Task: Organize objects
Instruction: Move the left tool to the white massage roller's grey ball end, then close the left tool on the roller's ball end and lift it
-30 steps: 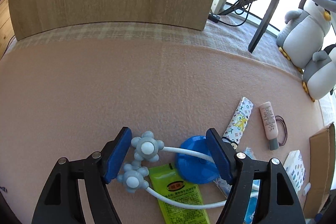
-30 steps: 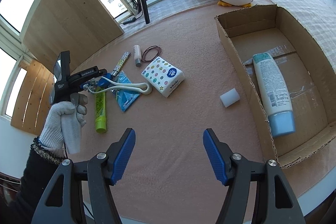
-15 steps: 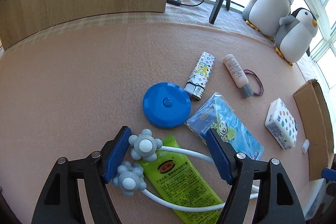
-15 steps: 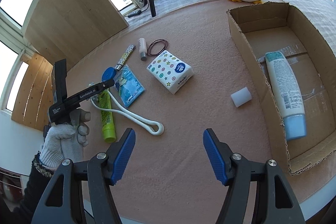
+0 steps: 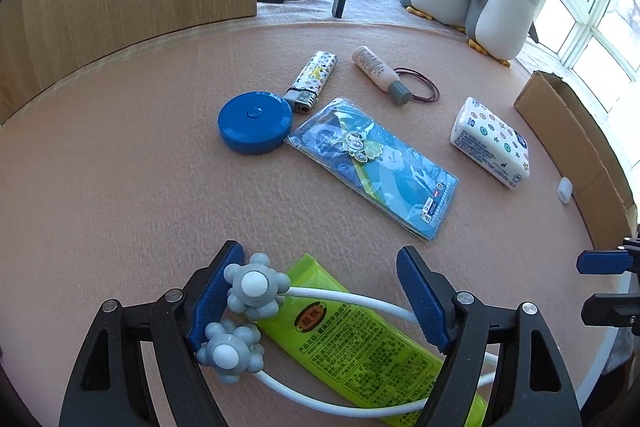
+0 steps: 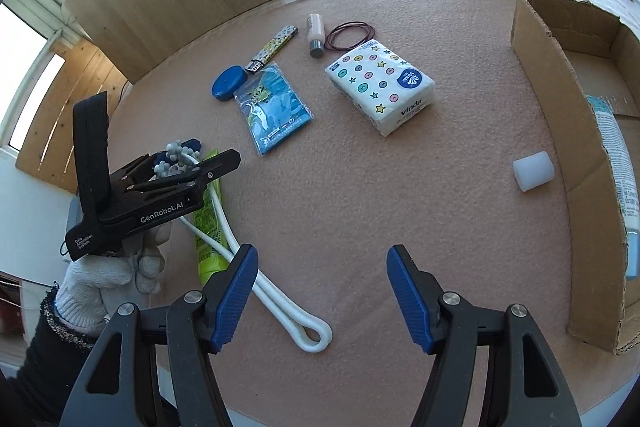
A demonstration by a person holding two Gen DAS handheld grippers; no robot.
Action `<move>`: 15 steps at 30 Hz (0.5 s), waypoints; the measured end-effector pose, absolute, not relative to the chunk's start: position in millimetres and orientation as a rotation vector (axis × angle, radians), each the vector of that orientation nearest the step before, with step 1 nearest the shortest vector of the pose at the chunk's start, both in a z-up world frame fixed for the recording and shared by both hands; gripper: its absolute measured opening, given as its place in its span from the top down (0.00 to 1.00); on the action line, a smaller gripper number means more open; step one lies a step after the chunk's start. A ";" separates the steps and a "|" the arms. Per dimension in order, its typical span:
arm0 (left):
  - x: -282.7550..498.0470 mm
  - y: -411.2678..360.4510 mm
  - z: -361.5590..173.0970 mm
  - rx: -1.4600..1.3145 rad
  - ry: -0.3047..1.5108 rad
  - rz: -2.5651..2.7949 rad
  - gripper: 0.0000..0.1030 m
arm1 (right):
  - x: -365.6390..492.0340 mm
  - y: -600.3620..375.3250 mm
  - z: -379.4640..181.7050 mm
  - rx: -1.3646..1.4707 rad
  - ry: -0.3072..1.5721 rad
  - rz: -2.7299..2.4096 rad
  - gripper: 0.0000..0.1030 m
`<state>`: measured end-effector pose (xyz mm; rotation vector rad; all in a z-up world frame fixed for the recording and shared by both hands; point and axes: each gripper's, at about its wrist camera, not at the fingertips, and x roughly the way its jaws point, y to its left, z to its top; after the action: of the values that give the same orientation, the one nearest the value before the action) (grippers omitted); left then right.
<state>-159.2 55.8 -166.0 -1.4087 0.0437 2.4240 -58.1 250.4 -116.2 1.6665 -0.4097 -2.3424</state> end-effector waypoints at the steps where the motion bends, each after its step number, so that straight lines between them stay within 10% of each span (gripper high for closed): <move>1: -158.6 54.9 -164.9 -1.418 0.026 2.415 0.21 | -57.8 246.3 -117.5 1.665 -0.392 -2.332 0.38; 15: -122.0 -9.7 -141.1 -1.501 -0.315 2.487 0.32 | -50.9 205.0 -132.1 1.663 -0.139 -2.232 0.39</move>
<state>-122.0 -9.7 -141.1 -1.5009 -0.3147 2.4868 -50.9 205.0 -132.1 1.6626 -0.1393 -2.2325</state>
